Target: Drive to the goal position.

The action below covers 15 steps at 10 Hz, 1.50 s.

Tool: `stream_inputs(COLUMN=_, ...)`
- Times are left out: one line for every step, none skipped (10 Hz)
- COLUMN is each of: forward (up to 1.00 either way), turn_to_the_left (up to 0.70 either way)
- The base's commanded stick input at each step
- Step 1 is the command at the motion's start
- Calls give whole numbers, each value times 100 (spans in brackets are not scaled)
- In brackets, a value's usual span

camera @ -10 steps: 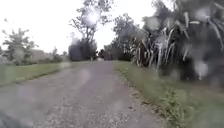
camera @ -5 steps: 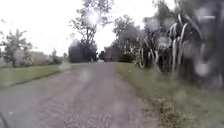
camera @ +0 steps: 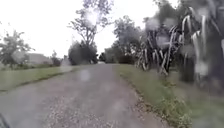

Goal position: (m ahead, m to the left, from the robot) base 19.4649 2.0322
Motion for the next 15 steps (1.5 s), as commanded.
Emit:
stream_inputs(forward=100, turn_to_the_left=0)
stream_inputs(forward=100, turn_to_the_left=0)
stream_inputs(forward=100, turn_to_the_left=0)
stream_inputs(forward=100, turn_to_the_left=0)
stream_inputs(forward=100, turn_to_the_left=22)
stream_inputs(forward=100, turn_to_the_left=29)
stream_inputs(forward=100, turn_to_the_left=17)
stream_inputs(forward=100, turn_to_the_left=10)
stream_inputs(forward=100, turn_to_the_left=4)
stream_inputs(forward=100, turn_to_the_left=0)
stream_inputs(forward=100, turn_to_the_left=0)
stream_inputs(forward=100, turn_to_the_left=0)
stream_inputs(forward=100, turn_to_the_left=0)
stream_inputs(forward=100, turn_to_the_left=0)
stream_inputs(forward=100, turn_to_the_left=0)
